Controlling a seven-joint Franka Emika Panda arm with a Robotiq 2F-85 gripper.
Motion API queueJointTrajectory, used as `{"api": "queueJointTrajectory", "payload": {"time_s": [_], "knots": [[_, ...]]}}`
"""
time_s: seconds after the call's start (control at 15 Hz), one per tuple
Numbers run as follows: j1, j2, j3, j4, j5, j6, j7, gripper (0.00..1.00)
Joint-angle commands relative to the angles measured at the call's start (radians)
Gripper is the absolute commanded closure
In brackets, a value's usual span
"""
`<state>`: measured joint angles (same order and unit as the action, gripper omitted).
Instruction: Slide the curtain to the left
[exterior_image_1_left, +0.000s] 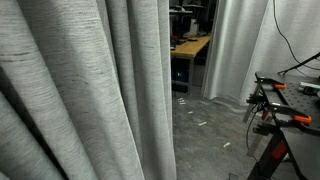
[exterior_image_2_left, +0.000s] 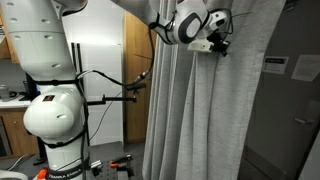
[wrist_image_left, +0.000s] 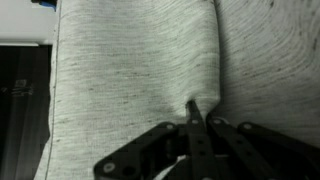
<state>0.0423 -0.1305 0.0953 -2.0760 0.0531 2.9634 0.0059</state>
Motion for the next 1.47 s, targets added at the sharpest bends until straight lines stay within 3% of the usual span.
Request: {"api": "queueJointTrajectory", "payload": {"time_s": [0.0, 0.2, 0.4, 0.73, 0.93, 1.4], "knots": [[0.072, -0.054, 0.057, -0.136, -0.011, 0.03, 0.015, 1.0], [0.106, -0.081, 0.102, -0.177, -0.026, 0.052, 0.025, 1.0], [0.175, -0.083, 0.123, -0.171, 0.051, 0.054, -0.007, 1.0], [0.193, -0.061, 0.175, -0.148, 0.016, 0.015, 0.061, 1.0], [0.115, -0.065, 0.258, -0.139, -0.071, 0.005, 0.118, 1.0], [-0.093, -0.11, 0.468, -0.141, -0.402, 0.089, 0.226, 1.0]]}}
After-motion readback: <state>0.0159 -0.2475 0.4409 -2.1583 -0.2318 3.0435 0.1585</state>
